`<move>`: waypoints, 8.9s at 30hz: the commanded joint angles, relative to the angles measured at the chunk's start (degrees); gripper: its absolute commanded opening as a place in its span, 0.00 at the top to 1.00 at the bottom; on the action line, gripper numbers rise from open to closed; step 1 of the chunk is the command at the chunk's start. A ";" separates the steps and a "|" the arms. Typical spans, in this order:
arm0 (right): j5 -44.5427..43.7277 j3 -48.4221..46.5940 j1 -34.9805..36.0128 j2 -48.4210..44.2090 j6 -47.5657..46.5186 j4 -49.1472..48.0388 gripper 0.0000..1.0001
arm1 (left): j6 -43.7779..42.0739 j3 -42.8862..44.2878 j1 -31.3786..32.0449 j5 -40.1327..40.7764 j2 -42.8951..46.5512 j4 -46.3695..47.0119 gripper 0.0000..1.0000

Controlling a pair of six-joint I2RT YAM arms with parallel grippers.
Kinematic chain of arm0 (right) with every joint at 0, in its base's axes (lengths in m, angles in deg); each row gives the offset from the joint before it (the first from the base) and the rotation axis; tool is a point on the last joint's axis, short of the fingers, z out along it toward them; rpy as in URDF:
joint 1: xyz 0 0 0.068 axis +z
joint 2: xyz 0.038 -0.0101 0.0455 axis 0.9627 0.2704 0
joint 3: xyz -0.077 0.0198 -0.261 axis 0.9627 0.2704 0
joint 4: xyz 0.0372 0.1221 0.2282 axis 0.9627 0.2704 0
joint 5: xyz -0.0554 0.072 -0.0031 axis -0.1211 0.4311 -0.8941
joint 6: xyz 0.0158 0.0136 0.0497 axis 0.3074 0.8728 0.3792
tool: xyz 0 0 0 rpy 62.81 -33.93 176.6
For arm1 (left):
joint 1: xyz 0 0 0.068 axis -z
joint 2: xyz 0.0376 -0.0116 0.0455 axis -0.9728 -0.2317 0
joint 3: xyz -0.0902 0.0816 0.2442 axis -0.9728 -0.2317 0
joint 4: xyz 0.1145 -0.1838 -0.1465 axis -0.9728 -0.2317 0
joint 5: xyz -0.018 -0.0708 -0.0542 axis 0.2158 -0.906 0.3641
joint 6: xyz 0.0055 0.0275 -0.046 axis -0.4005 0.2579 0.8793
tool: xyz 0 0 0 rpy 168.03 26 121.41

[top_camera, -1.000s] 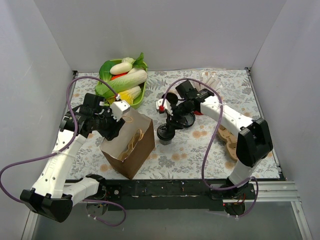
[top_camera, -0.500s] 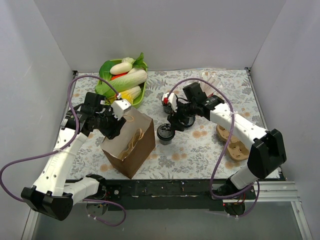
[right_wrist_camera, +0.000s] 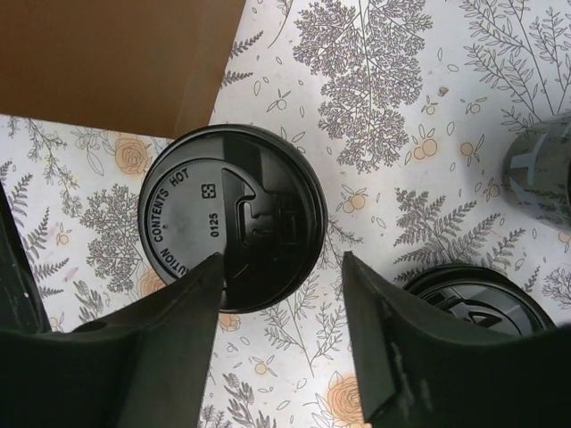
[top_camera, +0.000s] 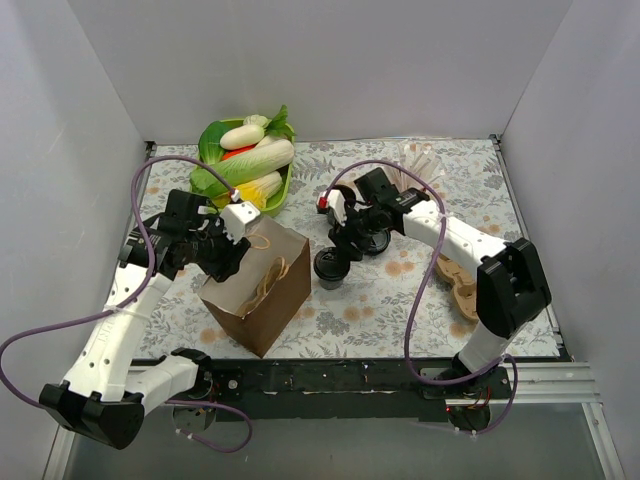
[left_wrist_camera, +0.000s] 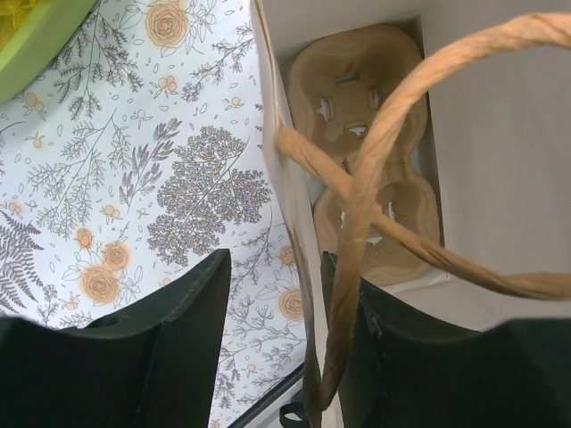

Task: Pack the takeout coffee

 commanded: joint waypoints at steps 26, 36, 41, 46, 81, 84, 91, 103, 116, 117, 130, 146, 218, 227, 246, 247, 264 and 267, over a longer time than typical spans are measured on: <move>14.64 -18.37 3.63 11.34 -50.97 25.78 0.67 | 1.06 -1.88 -0.47 -0.30 2.05 0.49 0.55; 10.16 -14.12 1.87 4.08 -33.06 19.39 0.22 | 1.32 -1.44 -0.55 0.57 1.96 0.13 0.55; -6.69 4.79 1.87 -12.34 0.38 -12.69 0.02 | 1.23 -2.32 -0.55 1.36 2.40 0.66 0.55; -3.92 5.09 2.13 -12.83 12.12 -10.53 0.02 | 1.76 -4.16 -0.64 8.37 2.75 1.72 0.55; -15.77 2.80 9.69 -2.45 23.04 -8.32 0.02 | 3.87 -7.86 -1.78 7.69 9.34 1.90 0.53; -16.91 2.62 10.31 -2.18 22.95 -8.49 0.02 | 4.13 -8.03 -1.78 7.52 9.69 1.63 0.53; -18.76 0.52 10.92 -3.76 22.16 -7.79 0.02 | 4.13 -8.73 -1.87 7.16 10.13 1.81 0.53; -16.30 2.01 9.69 -4.12 15.84 -7.44 0.09 | 3.96 -8.91 -1.96 6.55 9.69 1.81 0.53; -4.53 4.38 8.81 -5.26 -4.01 -4.89 0.06 | 4.57 -8.30 -1.87 5.76 9.08 2.24 0.44; -4.35 4.82 8.81 -5.26 -7.69 -5.41 0.05 | 4.66 -8.04 -1.87 5.58 8.90 2.25 0.42; -6.54 9.56 8.81 1.33 -18.01 -14.19 0.03 | 9.58 5.49 -1.87 -2.32 2.94 1.72 0.29; -6.99 11.50 8.11 5.02 -12.83 -21.77 0.20 | 13.81 17.36 -1.87 -12.69 -5.33 4.97 0.24; 38.02 -30.42 -5.95 -0.16 -19.06 31.06 0.34 | -50.10 30.91 14.39 -36.43 -23.71 -3.12 0.07; 37.84 -30.25 -5.86 -0.08 -19.85 31.85 0.34 | -51.42 29.67 14.48 -35.55 -23.53 -1.71 0.11; 37.66 -29.90 -5.86 0.89 -19.94 32.82 0.34 | -50.54 32.49 14.48 -37.31 -23.71 -3.73 0.07; 37.75 -29.90 -5.86 0.89 -19.94 32.82 0.34 | -50.36 32.49 14.39 -37.31 -23.71 -3.56 0.06; 38.37 -30.25 -5.86 1.59 -19.68 33.08 0.34 | -54.58 28.18 14.48 -32.74 -20.63 -2.15 0.11; 38.37 -30.07 -5.86 1.59 -19.42 32.90 0.34 | -52.30 28.70 14.47 -33.35 -20.98 -1.01 0.12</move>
